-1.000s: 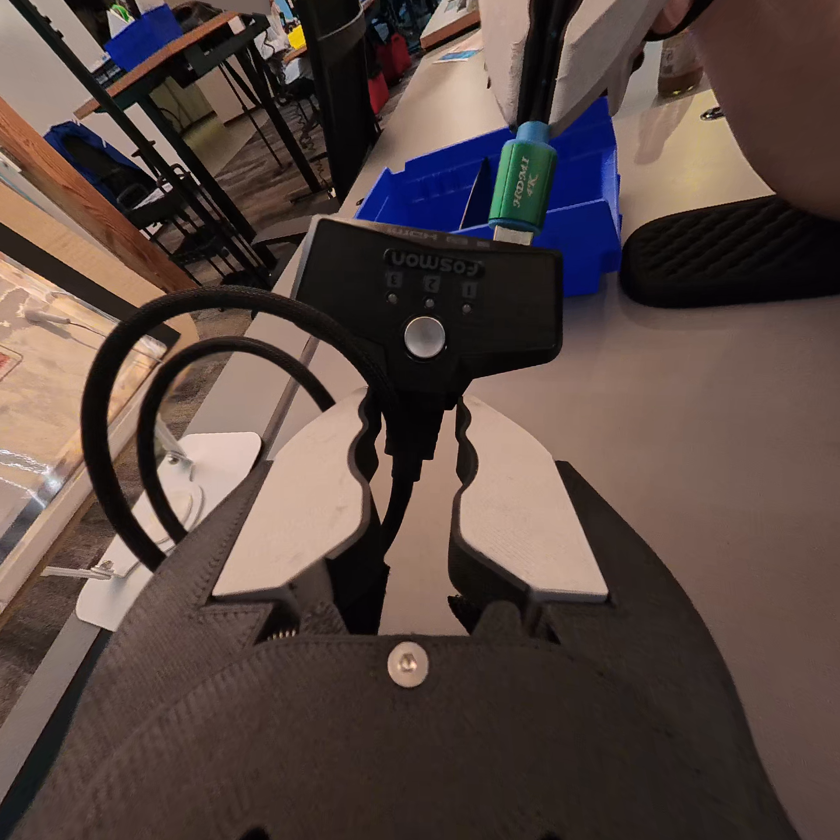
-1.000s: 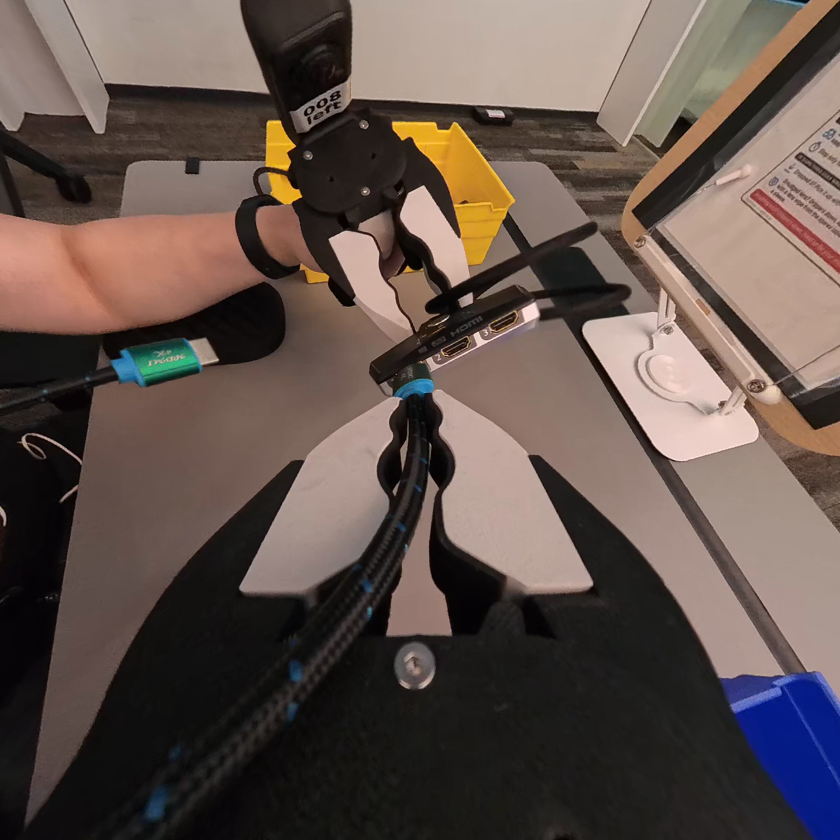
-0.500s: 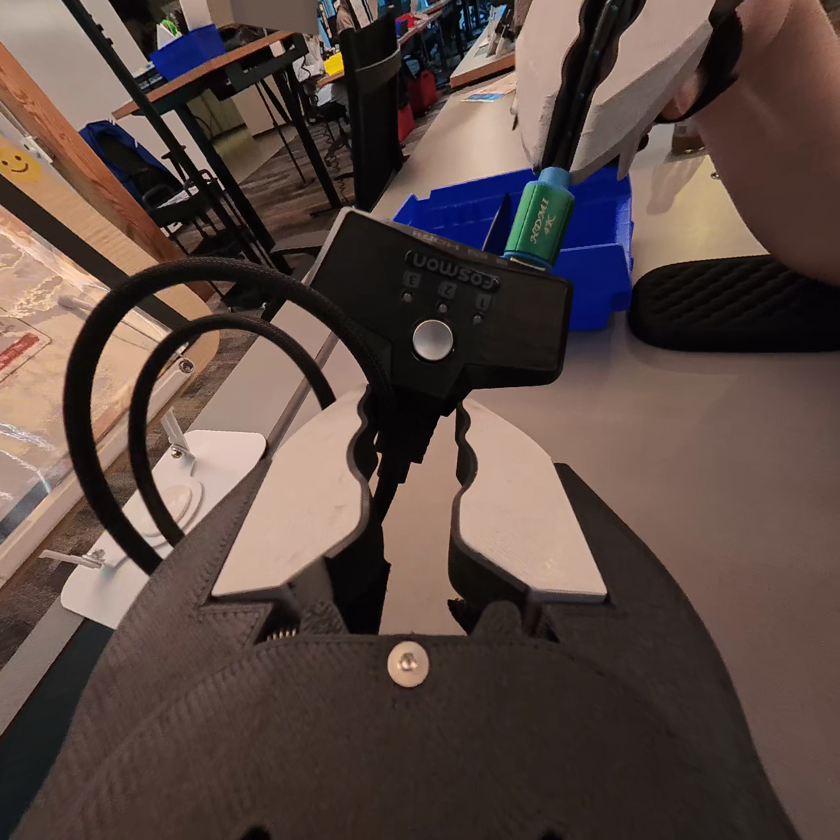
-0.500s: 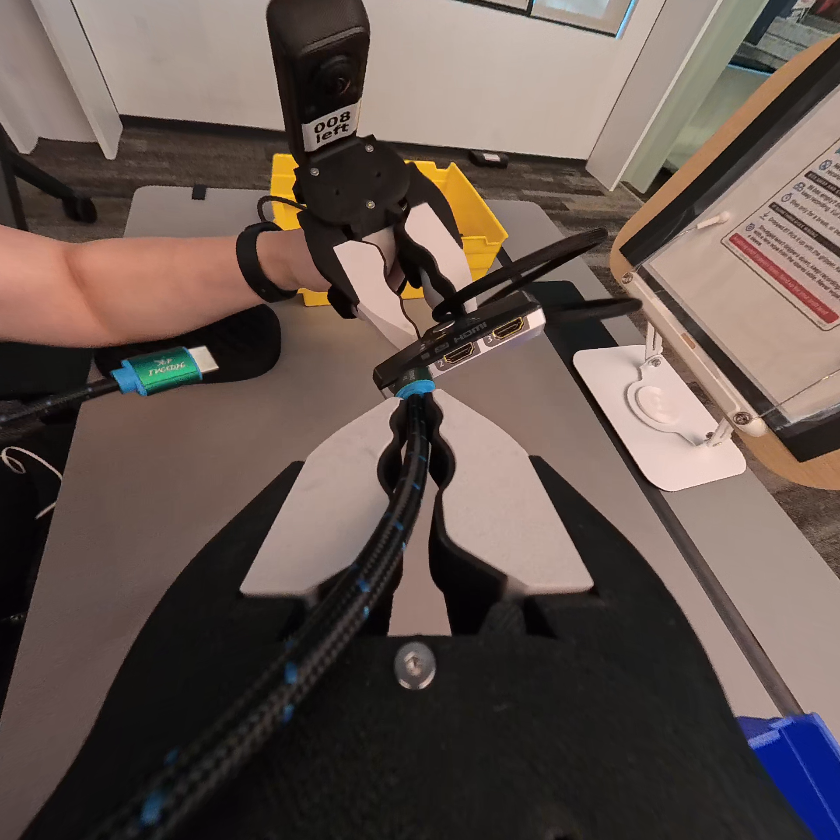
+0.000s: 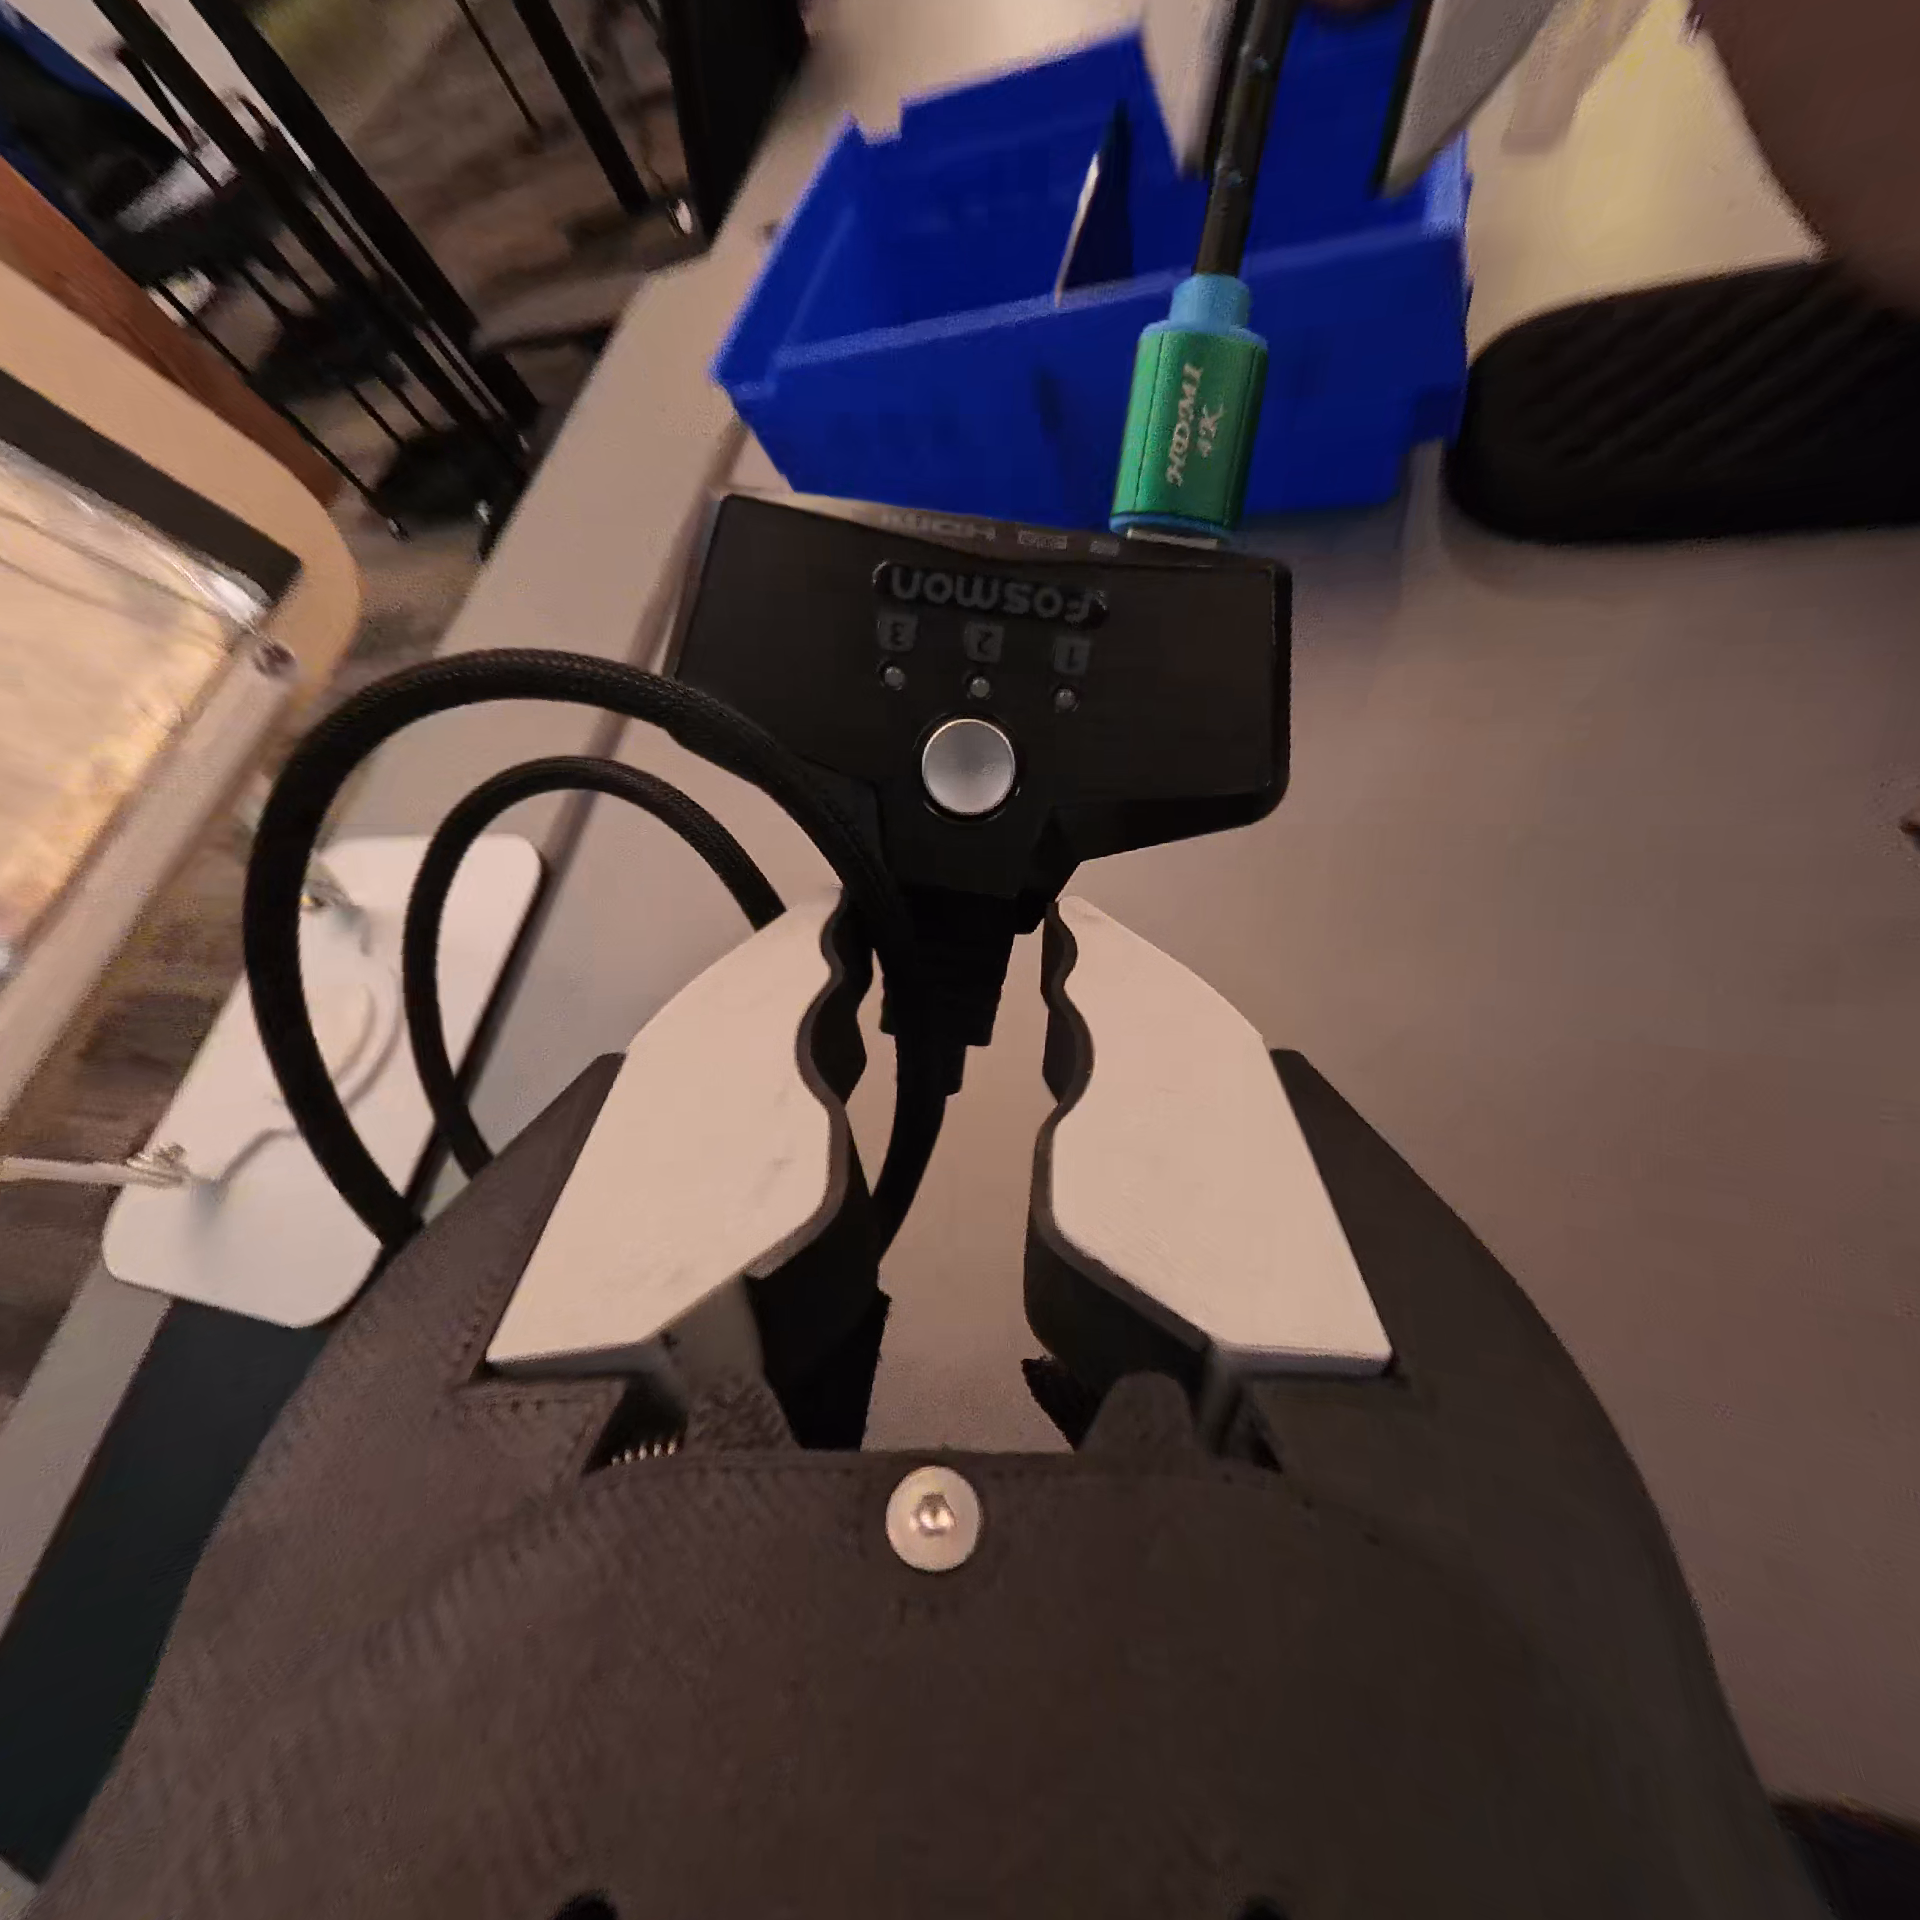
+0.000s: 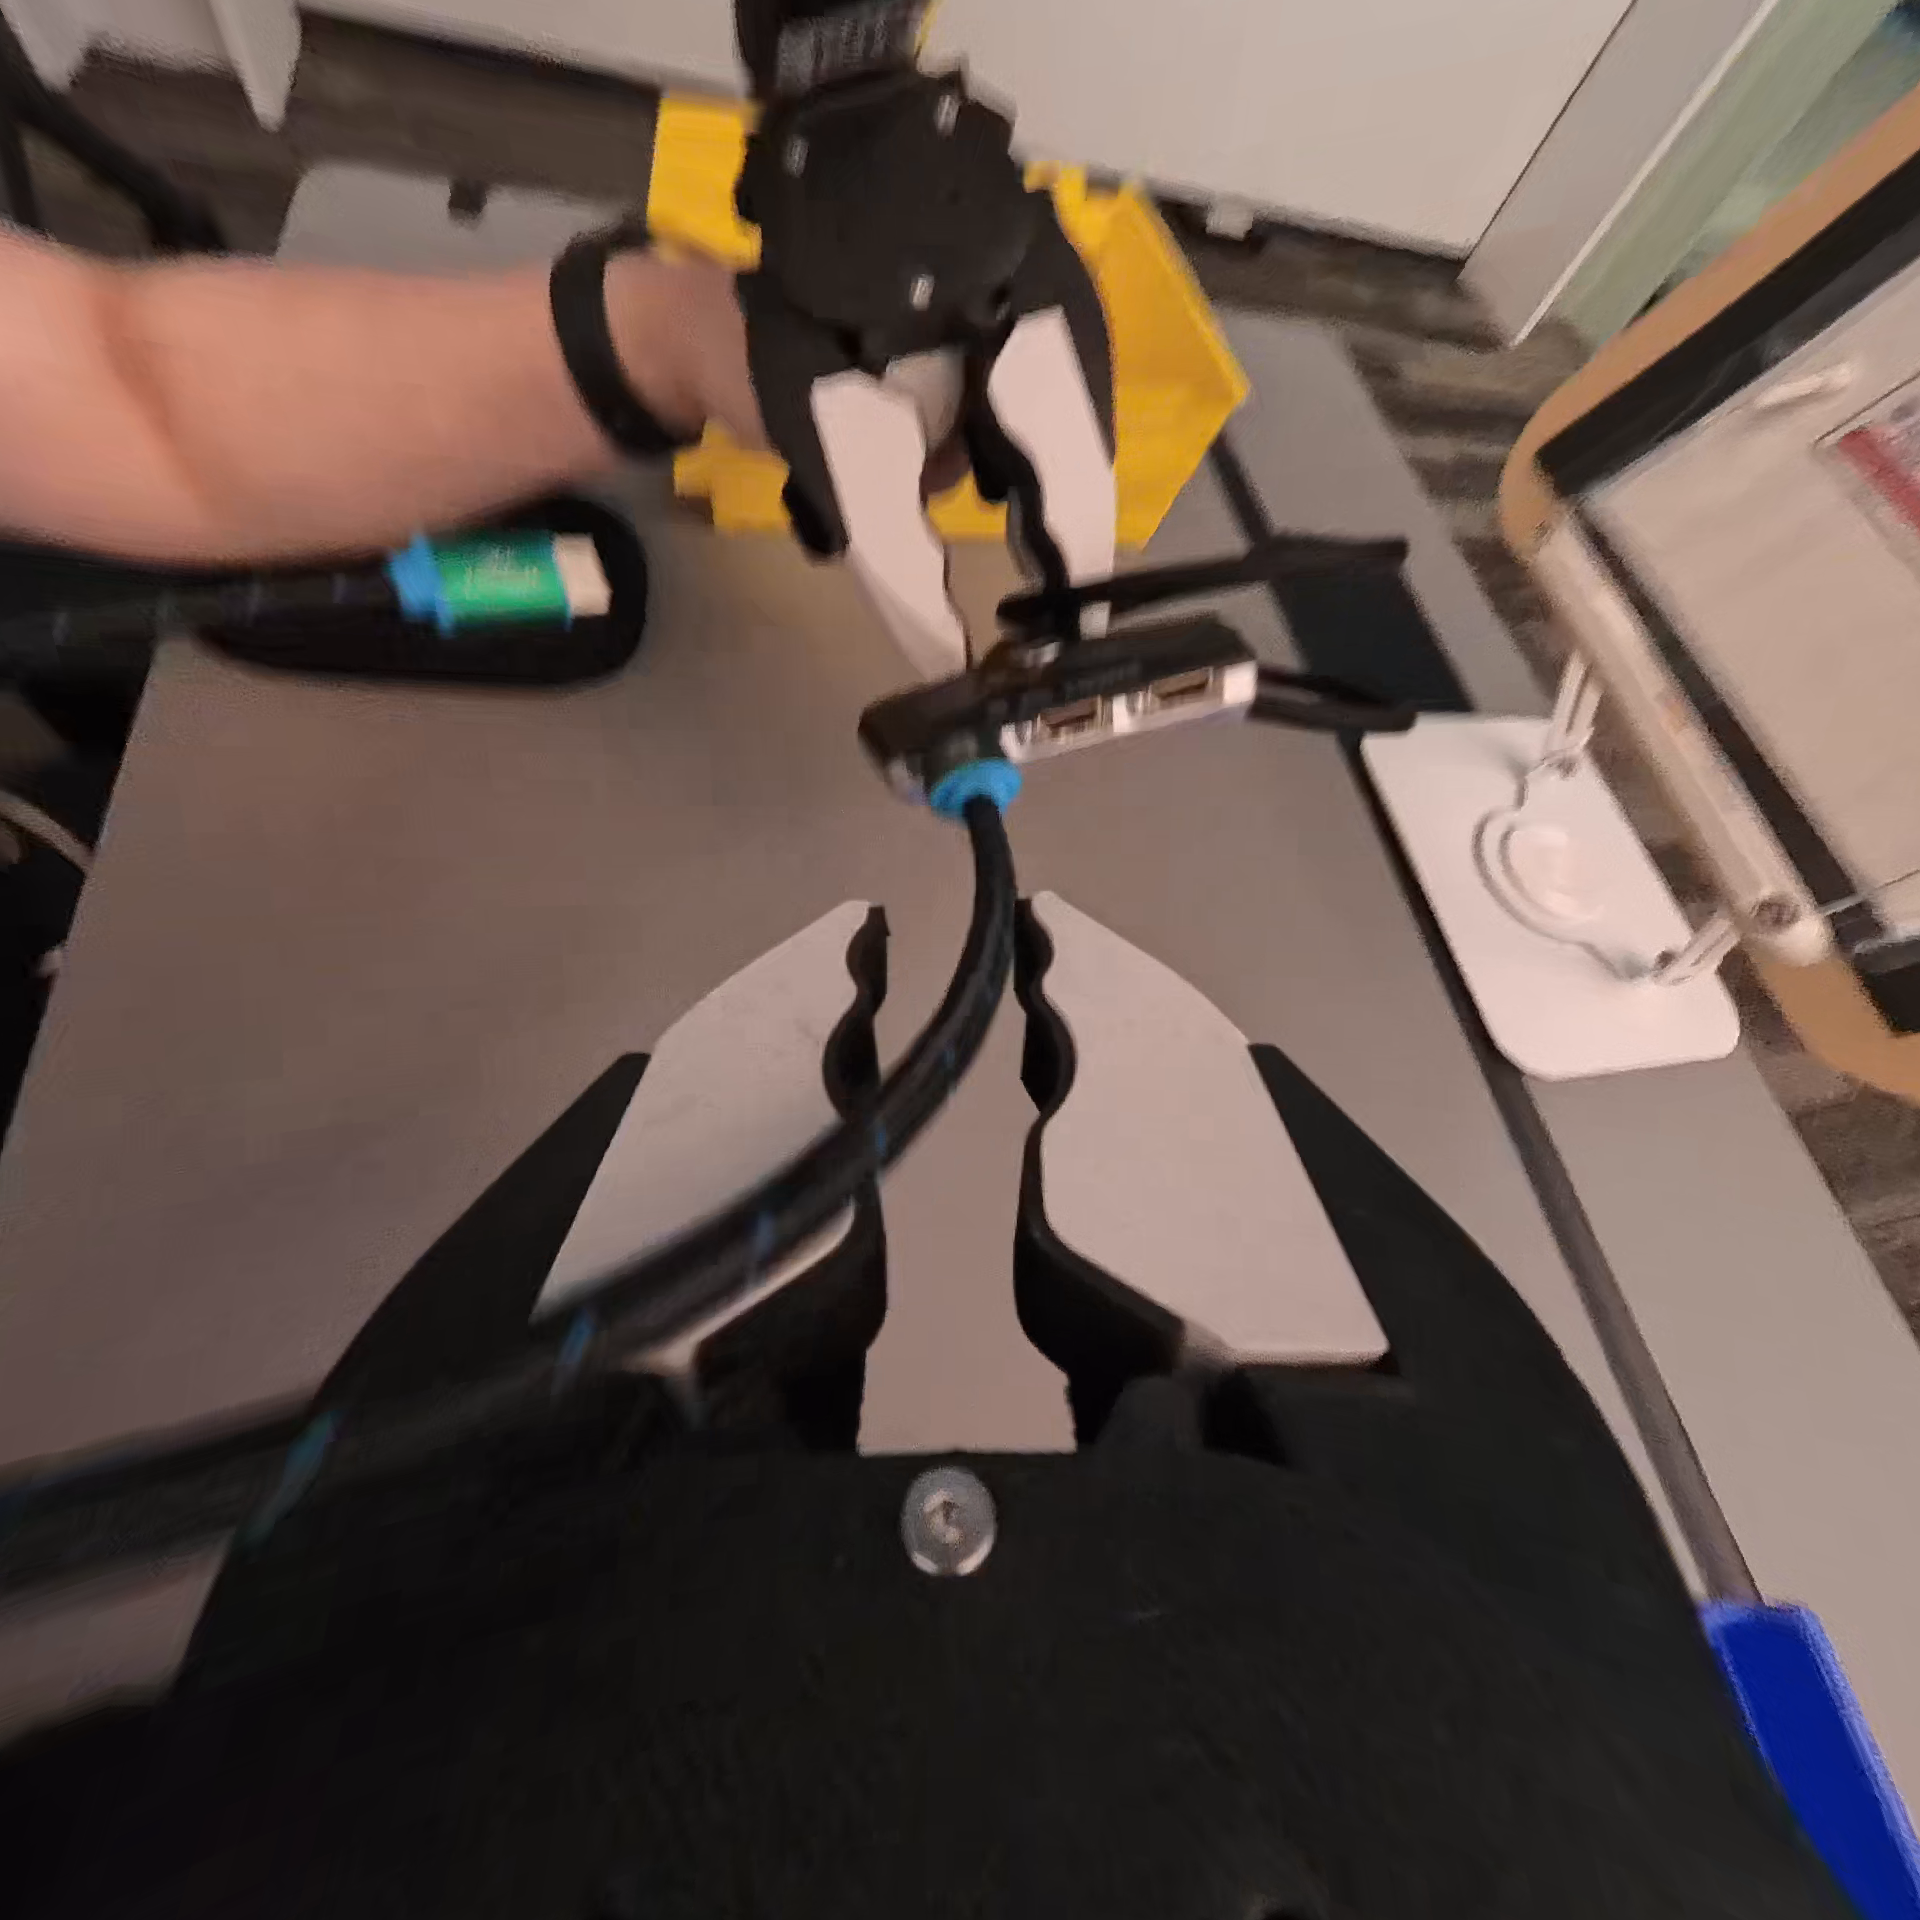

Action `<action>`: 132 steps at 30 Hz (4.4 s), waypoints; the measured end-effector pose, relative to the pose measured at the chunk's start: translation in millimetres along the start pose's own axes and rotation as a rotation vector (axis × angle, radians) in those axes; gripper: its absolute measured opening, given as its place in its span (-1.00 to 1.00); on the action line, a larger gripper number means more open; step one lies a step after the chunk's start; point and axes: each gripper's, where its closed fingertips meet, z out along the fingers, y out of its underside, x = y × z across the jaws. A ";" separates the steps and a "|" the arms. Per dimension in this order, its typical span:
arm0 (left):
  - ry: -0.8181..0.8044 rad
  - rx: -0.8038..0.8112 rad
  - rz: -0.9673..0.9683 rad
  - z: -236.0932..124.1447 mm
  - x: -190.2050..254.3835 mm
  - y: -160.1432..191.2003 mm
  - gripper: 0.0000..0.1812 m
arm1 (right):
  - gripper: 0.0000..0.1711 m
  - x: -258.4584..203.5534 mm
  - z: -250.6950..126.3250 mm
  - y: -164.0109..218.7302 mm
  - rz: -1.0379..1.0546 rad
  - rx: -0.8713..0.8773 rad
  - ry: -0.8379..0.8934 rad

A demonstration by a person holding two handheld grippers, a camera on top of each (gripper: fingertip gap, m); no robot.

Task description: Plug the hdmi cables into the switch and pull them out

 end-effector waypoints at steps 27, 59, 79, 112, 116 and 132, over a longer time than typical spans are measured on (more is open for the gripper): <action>0.177 -0.291 -0.244 12.0 19.7 50.2 -0.40 | -0.69 42.7 -51.6 59.1 0.048 -0.196 0.198; -0.075 -1.005 -1.128 -243.6 73.9 203.2 -0.92 | -0.71 28.3 -50.2 49.5 0.069 -0.119 0.096; -0.387 -0.499 -0.886 -252.6 4.1 103.8 -0.93 | -0.73 14.5 -11.8 53.3 0.057 -0.160 -0.011; -0.278 0.075 -0.349 -221.6 58.0 -98.9 -0.93 | -0.71 -28.9 61.1 -30.5 -0.236 0.075 0.059; -0.186 0.116 -0.335 -191.1 54.3 -113.9 -0.93 | -0.66 -10.6 43.1 -67.1 -0.320 0.202 0.342; -0.143 -0.030 -0.381 -78.6 44.9 -106.9 -0.93 | -0.82 2.6 29.2 -84.6 -0.605 0.044 0.830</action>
